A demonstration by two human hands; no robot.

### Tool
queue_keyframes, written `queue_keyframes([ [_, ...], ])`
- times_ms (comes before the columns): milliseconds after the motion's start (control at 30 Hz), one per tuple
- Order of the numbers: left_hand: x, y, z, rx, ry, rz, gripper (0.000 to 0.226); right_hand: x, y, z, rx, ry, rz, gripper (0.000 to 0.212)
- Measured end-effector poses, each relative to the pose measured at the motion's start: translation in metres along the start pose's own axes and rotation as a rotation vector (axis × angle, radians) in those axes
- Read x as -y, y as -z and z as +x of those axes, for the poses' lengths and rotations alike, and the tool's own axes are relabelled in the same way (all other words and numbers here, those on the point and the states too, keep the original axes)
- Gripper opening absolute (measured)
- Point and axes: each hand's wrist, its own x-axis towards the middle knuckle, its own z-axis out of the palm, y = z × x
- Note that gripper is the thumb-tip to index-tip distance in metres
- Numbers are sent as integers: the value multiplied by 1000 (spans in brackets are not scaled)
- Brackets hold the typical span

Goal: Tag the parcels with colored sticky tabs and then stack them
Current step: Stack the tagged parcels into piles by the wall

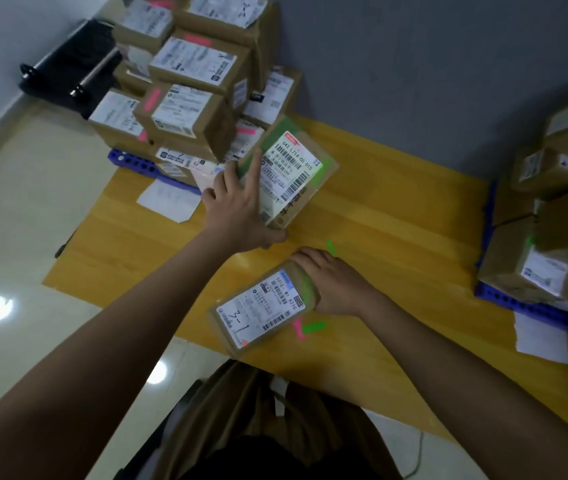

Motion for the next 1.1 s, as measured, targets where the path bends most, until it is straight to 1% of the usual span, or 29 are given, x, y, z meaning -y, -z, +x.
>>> queue_keyframes([
  [67, -12, -1, 5, 0, -10, 3, 136, -16, 5, -30, -99, -139, 84, 97],
  [167, -43, -3, 15, -1, -53, -1, 134, -46, 7, -85, -254, -412, 214, 100],
  [267, -87, -8, 25, -58, -116, 10, 131, -71, 1, -142, -410, -637, 363, 101],
  [333, -123, -8, 31, -51, -160, 2, 133, -81, -2, -179, -539, -769, 430, 101],
  [400, -160, -7, 35, -20, -207, -20, 135, -86, -1, -213, -682, -853, 461, 100],
  [567, -249, -1, 32, -2, -361, -101, 135, -95, 23, -288, -1066, -973, 533, 88],
  [667, -296, 2, 23, 20, -462, -105, 135, -107, 43, -328, -1212, -1025, 572, 94],
  [767, -339, 4, 18, 43, -519, -85, 135, -124, 64, -356, -1289, -1076, 525, 99],
  [867, -369, 5, 19, 46, -504, -78, 134, -144, 86, -375, -1315, -1117, 467, 99],
  [1000, -384, 2, 28, 42, -416, -70, 135, -180, 113, -392, -1251, -1123, 344, 104],
  [1100, -383, -2, 34, 21, -343, -82, 135, -208, 138, -395, -1163, -1063, 327, 106],
])
